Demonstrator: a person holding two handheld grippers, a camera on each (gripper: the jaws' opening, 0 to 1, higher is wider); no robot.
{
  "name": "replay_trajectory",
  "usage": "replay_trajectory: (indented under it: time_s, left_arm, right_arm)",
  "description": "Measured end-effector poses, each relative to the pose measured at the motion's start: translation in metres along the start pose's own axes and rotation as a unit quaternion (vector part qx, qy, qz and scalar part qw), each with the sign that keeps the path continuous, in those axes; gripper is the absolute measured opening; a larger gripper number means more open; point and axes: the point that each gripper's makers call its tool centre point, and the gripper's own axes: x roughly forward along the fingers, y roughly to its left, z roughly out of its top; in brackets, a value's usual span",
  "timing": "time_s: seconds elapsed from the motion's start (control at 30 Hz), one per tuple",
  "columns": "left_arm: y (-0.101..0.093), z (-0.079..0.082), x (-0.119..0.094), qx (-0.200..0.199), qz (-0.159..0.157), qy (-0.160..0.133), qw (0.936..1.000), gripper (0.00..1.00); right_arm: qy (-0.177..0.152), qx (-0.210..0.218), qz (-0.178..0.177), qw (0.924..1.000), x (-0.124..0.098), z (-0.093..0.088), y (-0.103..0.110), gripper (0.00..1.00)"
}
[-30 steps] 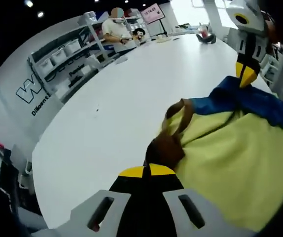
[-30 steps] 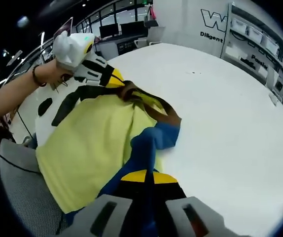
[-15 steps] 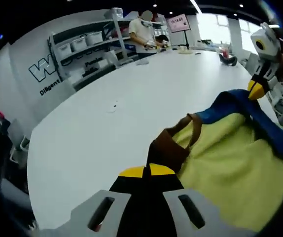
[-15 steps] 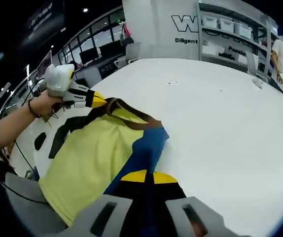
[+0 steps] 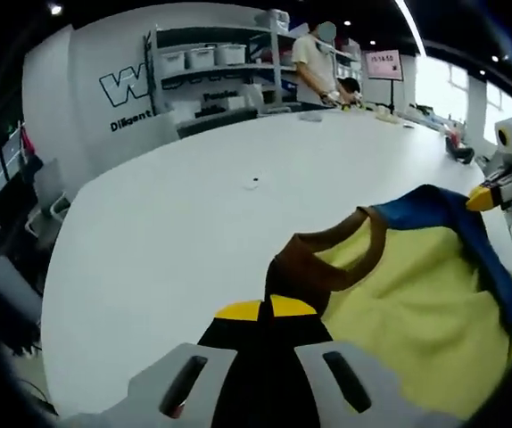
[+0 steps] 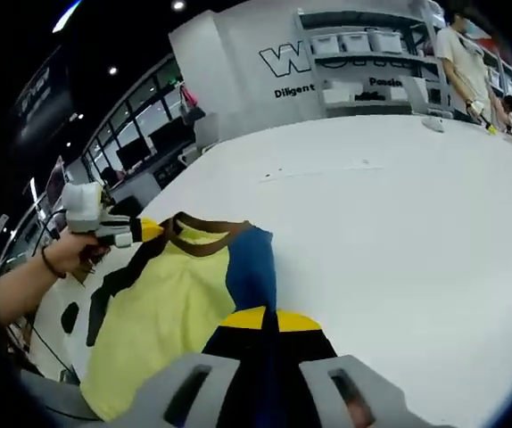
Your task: Fold the garment on the visible template until the final outline fits inside the template.
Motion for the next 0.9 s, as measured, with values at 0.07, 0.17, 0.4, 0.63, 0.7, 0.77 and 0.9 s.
replay_trajectory:
  time_s: [0.07, 0.17, 0.4, 0.63, 0.7, 0.77, 0.9]
  left_arm:
    - [0.007, -0.001, 0.002, 0.025, 0.030, 0.002, 0.9992, 0.00]
    - [0.007, -0.006, 0.008, 0.033, 0.042, 0.008, 0.9986, 0.00]
    - [0.009, -0.020, 0.017, 0.046, 0.066, 0.030, 0.9963, 0.00]
    - [0.011, -0.025, 0.022, 0.092, 0.085, 0.031, 0.9916, 0.00]
    - [0.012, -0.024, 0.022, 0.093, 0.086, 0.030, 0.9914, 0.00]
    - [0.011, -0.019, 0.013, 0.087, 0.092, 0.019, 0.9918, 0.01]
    - [0.007, -0.019, 0.002, 0.082, 0.081, 0.018, 0.9932, 0.13]
  right_arm:
    - [-0.007, 0.003, -0.006, 0.9999, 0.004, 0.000, -0.005, 0.00]
    - [-0.010, 0.014, -0.013, 0.9998, 0.009, -0.001, -0.009, 0.00]
    - [-0.017, -0.014, -0.038, 0.9990, 0.016, -0.003, -0.017, 0.00]
    - [-0.023, -0.052, -0.067, 0.9961, 0.018, -0.004, -0.028, 0.00]
    - [-0.024, -0.054, -0.069, 0.9958, 0.017, -0.004, -0.029, 0.00]
    - [-0.034, -0.058, -0.075, 0.9949, 0.008, 0.001, -0.035, 0.00]
    - [-0.034, -0.063, -0.054, 0.9959, 0.001, 0.000, -0.027, 0.00]
